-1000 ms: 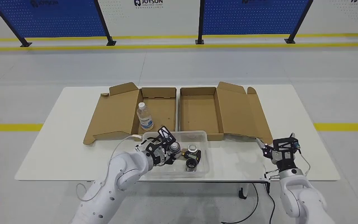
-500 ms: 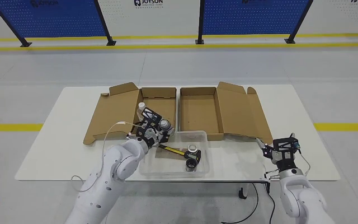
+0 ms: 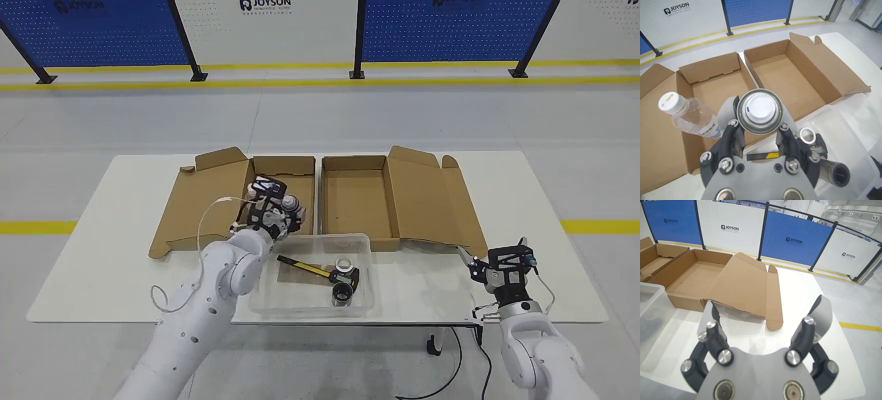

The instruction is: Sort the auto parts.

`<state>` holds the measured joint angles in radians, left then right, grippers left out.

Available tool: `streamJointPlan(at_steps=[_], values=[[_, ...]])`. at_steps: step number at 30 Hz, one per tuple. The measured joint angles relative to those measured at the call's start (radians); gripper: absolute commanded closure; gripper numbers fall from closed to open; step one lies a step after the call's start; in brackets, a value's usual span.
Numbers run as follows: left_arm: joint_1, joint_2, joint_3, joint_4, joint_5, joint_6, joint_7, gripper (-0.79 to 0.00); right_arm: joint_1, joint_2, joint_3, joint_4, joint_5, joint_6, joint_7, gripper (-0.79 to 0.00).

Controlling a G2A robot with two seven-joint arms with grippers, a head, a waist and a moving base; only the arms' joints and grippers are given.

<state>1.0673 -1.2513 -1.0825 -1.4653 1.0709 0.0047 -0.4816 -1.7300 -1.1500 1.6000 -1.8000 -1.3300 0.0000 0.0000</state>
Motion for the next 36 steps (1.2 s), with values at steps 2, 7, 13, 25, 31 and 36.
streamJointPlan(at_steps=[2,7,13,25,31,36], values=[[-0.016,-0.006,0.014,0.024,-0.001,0.009,-0.001,0.0,0.0,0.0,0.0,0.0,0.0,0.0,0.0,-0.785],[-0.061,-0.021,0.053,0.094,0.008,0.03,-0.019,0.0,0.0,0.0,0.0,0.0,0.0,0.0,0.0,-0.785],[-0.109,-0.038,0.09,0.169,0.021,0.042,-0.03,0.0,0.0,0.0,0.0,0.0,0.0,0.0,0.0,-0.785],[-0.172,-0.068,0.145,0.303,0.051,0.04,-0.026,-0.031,0.0,0.0,0.0,0.0,0.0,0.0,0.0,-0.785],[-0.188,-0.082,0.153,0.351,0.029,0.043,-0.023,-0.308,0.0,0.0,0.0,0.0,0.0,0.0,0.0,-0.785],[-0.194,-0.089,0.154,0.37,0.027,0.041,-0.019,-0.357,0.0,0.0,0.0,0.0,0.0,0.0,0.0,-0.785]])
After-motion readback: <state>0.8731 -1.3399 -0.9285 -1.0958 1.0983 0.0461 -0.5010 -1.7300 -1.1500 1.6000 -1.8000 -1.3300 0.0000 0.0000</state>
